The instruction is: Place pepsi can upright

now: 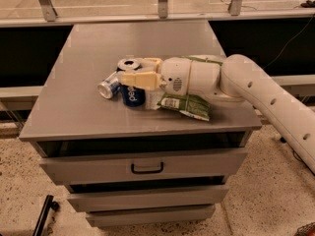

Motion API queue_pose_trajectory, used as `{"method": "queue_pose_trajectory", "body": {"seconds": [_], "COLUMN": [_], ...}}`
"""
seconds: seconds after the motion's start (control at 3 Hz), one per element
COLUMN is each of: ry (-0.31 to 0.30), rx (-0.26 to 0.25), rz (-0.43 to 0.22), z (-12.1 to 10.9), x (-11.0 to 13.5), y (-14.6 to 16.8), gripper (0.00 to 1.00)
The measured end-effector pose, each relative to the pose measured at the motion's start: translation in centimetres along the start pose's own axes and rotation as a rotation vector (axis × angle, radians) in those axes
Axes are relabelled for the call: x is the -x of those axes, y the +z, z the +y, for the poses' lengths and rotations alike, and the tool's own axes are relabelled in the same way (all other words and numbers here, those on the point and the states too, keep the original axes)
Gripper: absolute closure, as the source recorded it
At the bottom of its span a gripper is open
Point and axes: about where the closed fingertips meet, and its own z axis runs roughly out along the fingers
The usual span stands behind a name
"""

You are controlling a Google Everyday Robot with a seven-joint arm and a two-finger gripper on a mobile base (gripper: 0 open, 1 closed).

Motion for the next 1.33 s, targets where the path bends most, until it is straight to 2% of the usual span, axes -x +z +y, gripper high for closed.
{"method": "queue_pose_trajectory", "body": {"seconds": [0.33, 0.67, 1.0, 1.33], "ry": [0.0, -0.001, -0.034, -0.101], "rx": [0.0, 0.004, 0.019, 0.043], "rz": [0.0, 0.001, 0.028, 0.083], "z": [0.0, 0.1, 0.7, 2.1], "x": [0.0, 0.1, 0.5, 1.9], "y": [0.0, 0.2, 0.6, 1.4], "gripper": [0.12, 0.0, 0.0, 0.0]}}
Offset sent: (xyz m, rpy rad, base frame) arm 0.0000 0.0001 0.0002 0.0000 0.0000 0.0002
